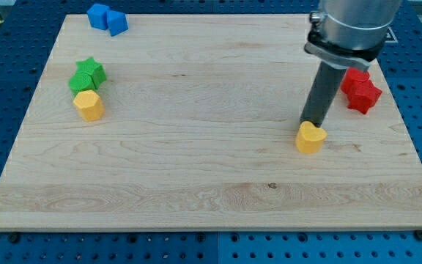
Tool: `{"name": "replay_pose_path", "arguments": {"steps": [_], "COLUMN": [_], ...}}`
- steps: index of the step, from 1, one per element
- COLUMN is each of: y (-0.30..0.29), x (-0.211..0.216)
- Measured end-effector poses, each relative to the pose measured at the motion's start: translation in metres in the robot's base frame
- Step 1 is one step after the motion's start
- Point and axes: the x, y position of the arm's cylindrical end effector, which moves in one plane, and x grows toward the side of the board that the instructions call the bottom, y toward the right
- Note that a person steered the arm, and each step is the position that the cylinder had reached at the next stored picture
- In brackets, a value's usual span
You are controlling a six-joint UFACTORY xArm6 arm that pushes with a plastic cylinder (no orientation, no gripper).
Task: Push the yellow heart vertical to the red star
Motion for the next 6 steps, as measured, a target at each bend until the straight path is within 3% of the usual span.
{"name": "replay_pose_path", "arguments": {"steps": [2, 4, 6], "y": [0.049, 0.038, -0.04], "x": [0.082, 0.01, 0.02]}}
